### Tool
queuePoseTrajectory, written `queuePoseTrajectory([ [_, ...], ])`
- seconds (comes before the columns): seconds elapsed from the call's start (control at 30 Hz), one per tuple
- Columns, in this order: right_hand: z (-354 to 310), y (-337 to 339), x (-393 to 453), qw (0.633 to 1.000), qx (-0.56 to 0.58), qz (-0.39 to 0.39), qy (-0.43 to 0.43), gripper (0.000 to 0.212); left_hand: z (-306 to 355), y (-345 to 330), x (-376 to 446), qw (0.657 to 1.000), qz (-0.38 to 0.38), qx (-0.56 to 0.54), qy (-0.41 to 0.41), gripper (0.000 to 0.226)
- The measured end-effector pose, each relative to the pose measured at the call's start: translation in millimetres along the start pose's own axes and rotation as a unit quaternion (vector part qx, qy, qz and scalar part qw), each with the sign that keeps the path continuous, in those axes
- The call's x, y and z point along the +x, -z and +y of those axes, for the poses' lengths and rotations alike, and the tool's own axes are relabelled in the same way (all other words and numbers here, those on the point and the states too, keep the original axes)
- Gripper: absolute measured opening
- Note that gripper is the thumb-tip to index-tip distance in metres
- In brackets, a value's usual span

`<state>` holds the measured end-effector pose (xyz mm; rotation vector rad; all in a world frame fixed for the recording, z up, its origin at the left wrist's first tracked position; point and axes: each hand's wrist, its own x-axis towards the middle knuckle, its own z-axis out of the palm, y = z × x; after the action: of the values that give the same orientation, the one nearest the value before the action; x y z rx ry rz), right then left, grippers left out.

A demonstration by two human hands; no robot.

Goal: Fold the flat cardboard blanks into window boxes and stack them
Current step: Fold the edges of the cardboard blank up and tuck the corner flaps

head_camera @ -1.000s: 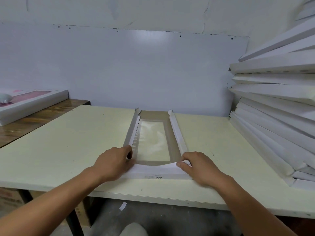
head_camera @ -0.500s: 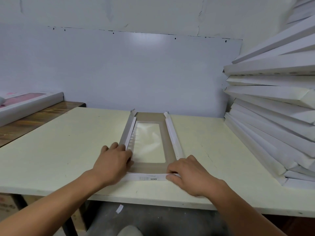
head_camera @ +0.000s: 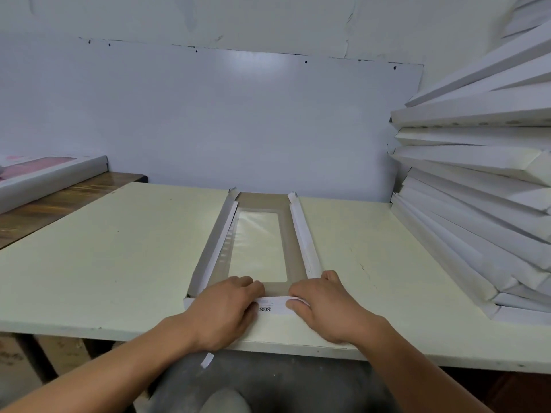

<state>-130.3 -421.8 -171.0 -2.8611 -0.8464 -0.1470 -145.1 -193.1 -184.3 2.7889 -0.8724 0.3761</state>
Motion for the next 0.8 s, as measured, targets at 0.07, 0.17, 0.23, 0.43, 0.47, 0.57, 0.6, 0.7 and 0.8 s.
queuePoseTrajectory([
  [0.07,-2,-6,-1,1.0,-0.024,0.012,0.004,0.028,1,-6,0,0.999,0.011,0.03,0.001,0.012],
  [0.17,-3,-13,-3,0.998,-0.049,0.034,0.006,0.024,1,-10,0,0.999,0.02,0.045,0.001,0.011],
  [0.23,-1,-16,-4,0.998,-0.048,0.038,0.005,0.025,1,-11,-1,0.998,0.025,0.053,-0.003,0.013],
  [0.43,1,-19,-4,0.998,-0.039,0.049,0.008,0.022,2,-12,-1,0.996,0.048,0.069,-0.013,0.023],
  [0.47,1,-19,-4,0.998,-0.04,0.05,0.009,0.02,2,-12,-1,0.996,0.05,0.07,-0.015,0.023],
  [0.57,2,-21,-4,0.998,-0.038,0.05,0.007,0.017,2,-12,-2,0.995,0.059,0.078,-0.017,0.022],
  [0.6,1,-21,-3,0.998,-0.037,0.05,0.005,0.017,3,-12,-2,0.995,0.058,0.079,-0.017,0.023],
  [0.7,1,-20,-2,0.998,-0.038,0.043,0.001,0.015,3,-12,-2,0.996,0.054,0.073,-0.021,0.024],
  [0.8,1,-18,-3,0.999,-0.035,0.036,0.003,0.015,3,-11,-3,0.995,0.058,0.082,-0.028,0.02],
])
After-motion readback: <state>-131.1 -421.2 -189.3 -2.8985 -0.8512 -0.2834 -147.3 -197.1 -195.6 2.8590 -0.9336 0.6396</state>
